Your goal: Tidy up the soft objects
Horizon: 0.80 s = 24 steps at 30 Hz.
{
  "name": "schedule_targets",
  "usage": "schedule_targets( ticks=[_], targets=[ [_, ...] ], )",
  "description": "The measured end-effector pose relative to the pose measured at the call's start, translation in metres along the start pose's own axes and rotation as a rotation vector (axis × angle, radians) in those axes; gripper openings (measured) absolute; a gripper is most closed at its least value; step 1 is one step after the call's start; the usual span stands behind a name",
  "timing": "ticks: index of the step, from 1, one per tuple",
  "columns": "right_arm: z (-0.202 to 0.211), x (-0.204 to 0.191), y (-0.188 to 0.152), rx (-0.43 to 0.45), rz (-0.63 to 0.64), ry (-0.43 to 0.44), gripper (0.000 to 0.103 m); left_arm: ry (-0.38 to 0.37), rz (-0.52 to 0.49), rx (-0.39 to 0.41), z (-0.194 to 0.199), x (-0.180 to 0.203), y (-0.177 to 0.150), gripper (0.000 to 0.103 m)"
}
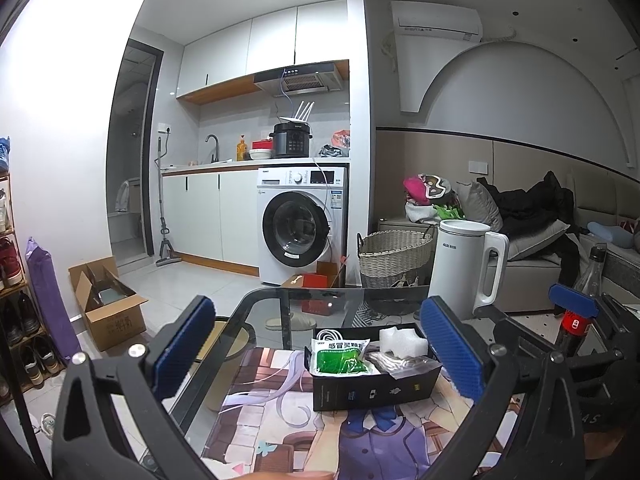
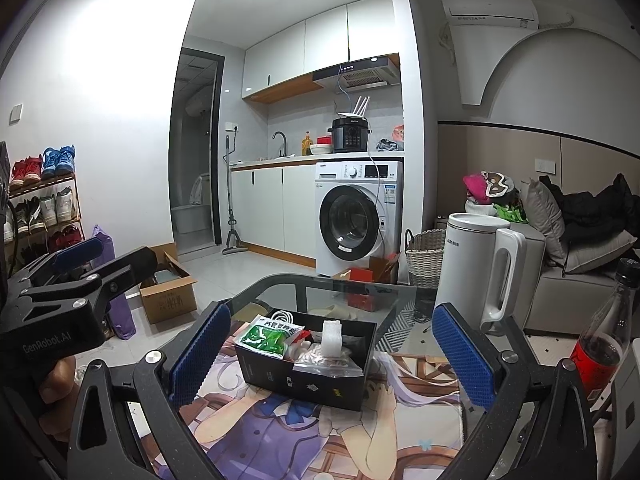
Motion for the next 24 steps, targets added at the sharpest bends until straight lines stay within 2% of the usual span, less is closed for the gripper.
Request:
schedule_targets(
  ticks=[24],
  targets=[
    [0.0007, 0.0010, 0.0000, -0.002, 0.003, 0.000, 0.103, 0.005, -0.003, 0.003, 0.0005, 0.0024, -0.0002, 0.103]
  ],
)
Point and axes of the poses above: each gripper's, at about its wrist camera, not at the fingertips, and z roughly against the way its jaws point, x to its right, y to its top, the point moved 9 cm from there along -z, roughly the way its jaws point, and after that the axes turned 9 degrees about x, right-handed, at the moved point
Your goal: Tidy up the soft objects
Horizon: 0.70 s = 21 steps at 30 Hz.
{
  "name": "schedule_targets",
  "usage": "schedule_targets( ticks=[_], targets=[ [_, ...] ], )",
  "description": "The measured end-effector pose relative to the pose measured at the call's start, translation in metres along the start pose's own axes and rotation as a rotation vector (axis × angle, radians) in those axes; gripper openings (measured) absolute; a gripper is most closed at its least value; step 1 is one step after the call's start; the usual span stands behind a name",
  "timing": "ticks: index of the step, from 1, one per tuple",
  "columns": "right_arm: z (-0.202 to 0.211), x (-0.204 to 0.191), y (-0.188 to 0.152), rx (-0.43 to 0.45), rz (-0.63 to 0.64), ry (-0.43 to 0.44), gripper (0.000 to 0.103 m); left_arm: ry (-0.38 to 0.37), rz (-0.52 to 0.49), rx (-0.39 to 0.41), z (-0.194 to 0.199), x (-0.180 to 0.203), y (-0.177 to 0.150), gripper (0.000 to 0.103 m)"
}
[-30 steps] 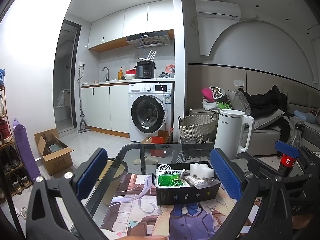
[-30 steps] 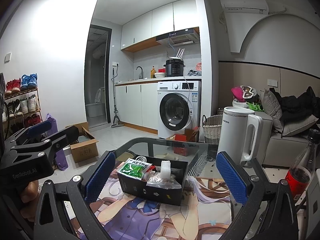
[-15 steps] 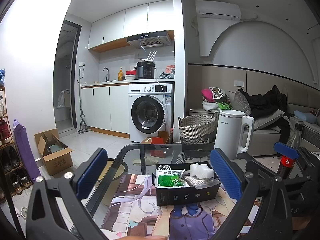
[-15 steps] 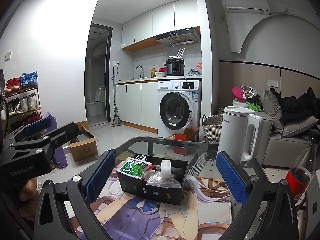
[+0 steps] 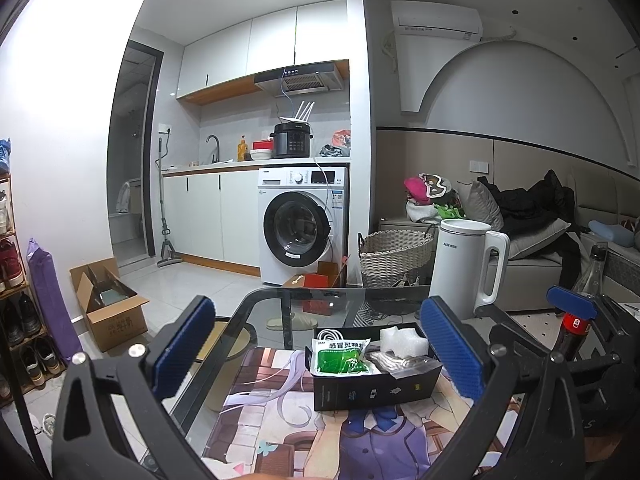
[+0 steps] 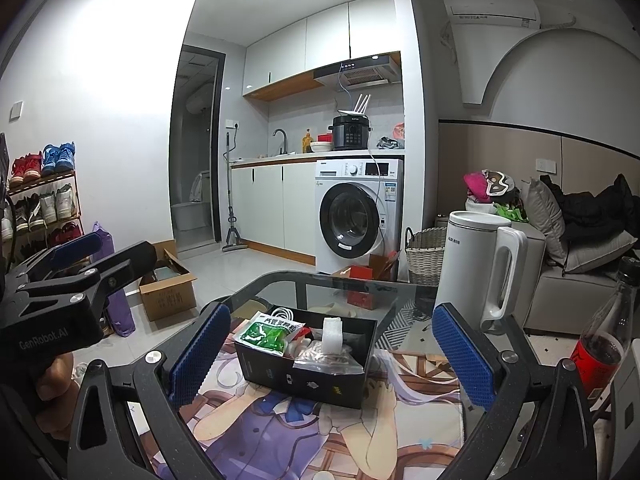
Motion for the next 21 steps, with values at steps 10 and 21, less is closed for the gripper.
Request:
schedule_targets(
  ticks=[10, 21],
  targets=[
    [-0.0007, -0.0008, 0.0005, 0.000, 0.000, 0.000, 0.103, -0.001, 0.004, -0.002, 0.0001, 0.0000, -0.0001, 0.103],
    [-0.0002, -0.0002, 0.0001, 0.000, 0.002, 0.000, 0.103, 0.011, 0.015, 0.012, 0.0026, -0.0032, 0.0017, 0.103]
  ],
)
Point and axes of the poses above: each gripper's, at about its wrist camera, not at the fingertips, and z roughly against the way its jaws point, x to its right, y to its top, the point moved 9 cm from there along -z, roughly the way its jaws point, and after that the axes turned 9 degrees about x, right-handed, at the moved point
